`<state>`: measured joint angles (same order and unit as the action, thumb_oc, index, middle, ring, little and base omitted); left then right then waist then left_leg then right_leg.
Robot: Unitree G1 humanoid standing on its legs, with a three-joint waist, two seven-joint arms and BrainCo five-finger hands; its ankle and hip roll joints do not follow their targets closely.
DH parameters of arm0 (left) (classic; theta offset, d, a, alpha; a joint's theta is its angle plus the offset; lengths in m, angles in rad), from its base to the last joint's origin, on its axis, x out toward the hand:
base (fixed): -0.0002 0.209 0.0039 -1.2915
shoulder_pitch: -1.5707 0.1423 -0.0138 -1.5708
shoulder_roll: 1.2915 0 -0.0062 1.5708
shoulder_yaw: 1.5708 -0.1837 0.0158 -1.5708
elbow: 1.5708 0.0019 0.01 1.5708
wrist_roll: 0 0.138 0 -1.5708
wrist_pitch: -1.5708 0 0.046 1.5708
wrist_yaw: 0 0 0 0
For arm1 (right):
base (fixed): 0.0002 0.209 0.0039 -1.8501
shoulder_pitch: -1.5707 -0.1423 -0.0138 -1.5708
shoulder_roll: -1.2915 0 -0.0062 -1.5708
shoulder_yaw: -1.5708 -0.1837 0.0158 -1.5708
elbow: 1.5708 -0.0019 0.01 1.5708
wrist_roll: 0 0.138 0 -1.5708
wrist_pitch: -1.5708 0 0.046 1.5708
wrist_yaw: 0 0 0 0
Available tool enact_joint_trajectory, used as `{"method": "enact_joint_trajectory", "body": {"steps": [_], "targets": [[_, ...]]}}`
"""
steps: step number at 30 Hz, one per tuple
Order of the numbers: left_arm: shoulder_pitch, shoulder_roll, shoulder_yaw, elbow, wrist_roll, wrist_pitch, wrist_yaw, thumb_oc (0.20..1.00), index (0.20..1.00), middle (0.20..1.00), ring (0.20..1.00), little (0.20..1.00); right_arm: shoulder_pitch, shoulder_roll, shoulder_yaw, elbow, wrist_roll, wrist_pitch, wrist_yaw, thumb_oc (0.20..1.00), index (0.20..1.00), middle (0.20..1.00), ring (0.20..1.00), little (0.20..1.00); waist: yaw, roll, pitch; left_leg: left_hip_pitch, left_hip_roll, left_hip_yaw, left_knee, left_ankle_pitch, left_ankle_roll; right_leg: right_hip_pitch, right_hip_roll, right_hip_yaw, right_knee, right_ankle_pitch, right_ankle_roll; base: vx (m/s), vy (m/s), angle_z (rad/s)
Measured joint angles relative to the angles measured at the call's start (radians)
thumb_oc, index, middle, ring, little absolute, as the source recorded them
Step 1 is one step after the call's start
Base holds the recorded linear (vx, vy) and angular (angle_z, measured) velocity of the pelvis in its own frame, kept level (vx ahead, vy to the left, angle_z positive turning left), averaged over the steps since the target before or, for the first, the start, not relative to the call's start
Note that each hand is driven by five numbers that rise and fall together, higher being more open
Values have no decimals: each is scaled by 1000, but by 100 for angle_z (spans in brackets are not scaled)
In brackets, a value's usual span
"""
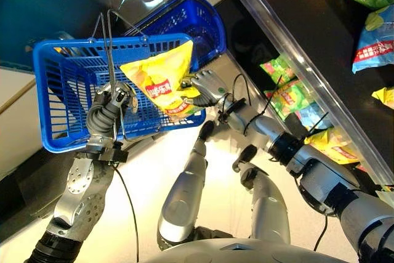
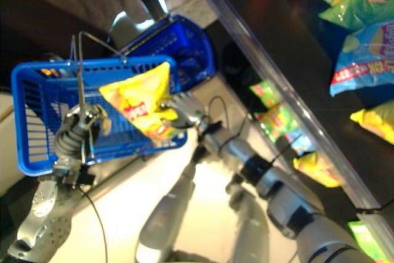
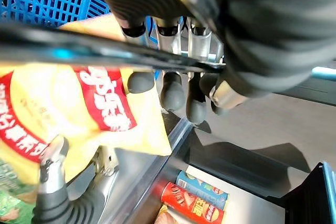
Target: Pick up the snacks into the basket
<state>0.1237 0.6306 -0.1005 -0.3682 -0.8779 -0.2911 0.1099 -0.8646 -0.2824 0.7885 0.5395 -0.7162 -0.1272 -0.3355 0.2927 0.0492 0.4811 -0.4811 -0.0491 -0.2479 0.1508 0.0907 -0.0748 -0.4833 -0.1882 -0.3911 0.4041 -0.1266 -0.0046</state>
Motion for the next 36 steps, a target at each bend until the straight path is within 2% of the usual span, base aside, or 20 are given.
{"method": "enact_joint_trajectory", "body": {"steps": [8, 11, 19, 20, 21, 22, 30, 36], "targets": [[-42, -29, 2, 0, 0, -1, 8, 200, 200, 200, 200, 200, -125, 61, 8, 91, 4, 40, 20, 200, 200, 200, 200, 200, 7, 8, -4, -1, 1, 0, -1, 0, 0, -1, 1, 0, -1, -1, -1, 0, 0, 0], [-68, -30, 4, 0, 0, -2, 9, 200, 200, 200, 200, 200, -161, 73, 10, 102, 4, 53, 23, 200, 200, 200, 200, 200, 24, 8, -4, -1, 2, -1, -1, 0, -1, -1, 2, 0, -2, -2, -2, 0, 0, 0], [-90, -32, 4, 0, 0, -4, 18, 200, 200, 200, 200, 200, -225, 105, 27, 102, 4, 55, 43, 200, 200, 200, 200, 200, 30, 8, -4, -2, 1, -3, -1, 0, -2, 0, 3, -1, -2, -3, -1, 0, 0, 0], [-91, -32, 4, 0, 0, -4, 18, 200, 200, 200, 200, 200, -229, 106, 37, 102, 4, 55, 48, 395, 395, 395, 395, 395, 29, 8, -4, -2, 2, -3, -1, 0, -2, 0, 3, -1, -2, -3, -1, 0, 0, 0], [-91, -32, 4, 0, 0, -4, 18, 200, 200, 200, 200, 200, -230, 107, 41, 102, 4, 55, 50, 533, 533, 533, 533, 533, 29, 8, -4, -2, 2, -3, -1, 0, -2, 0, 3, -1, -2, -3, -1, 0, 0, 0], [-91, -32, 4, 0, 0, -4, 18, 200, 200, 200, 200, 200, -232, 111, 53, 111, 3, 54, 58, 1000, 1000, 1000, 1000, 1000, 30, 8, -4, -2, 1, -4, -1, 0, -2, 0, 3, -2, -2, -3, -1, 0, 0, 0], [-80, -34, 4, 1, 0, -3, 18, 200, 200, 200, 200, 200, -226, 126, 88, 219, 1, 54, 100, 1000, 1000, 1000, 1000, 1000, 36, 8, -4, -3, 1, -5, -1, 0, -2, 0, 3, -3, -4, -3, -1, 0, 0, 0], [-75, -47, 4, 2, 0, -2, 18, 200, 200, 200, 200, 200, -193, 126, 85, 222, 3, 54, 98, 1000, 1000, 1000, 1000, 1000, 35, 8, -4, -3, 2, -4, -1, 0, -2, 1, 3, -3, -5, -3, -1, 0, 0, 0]]}}
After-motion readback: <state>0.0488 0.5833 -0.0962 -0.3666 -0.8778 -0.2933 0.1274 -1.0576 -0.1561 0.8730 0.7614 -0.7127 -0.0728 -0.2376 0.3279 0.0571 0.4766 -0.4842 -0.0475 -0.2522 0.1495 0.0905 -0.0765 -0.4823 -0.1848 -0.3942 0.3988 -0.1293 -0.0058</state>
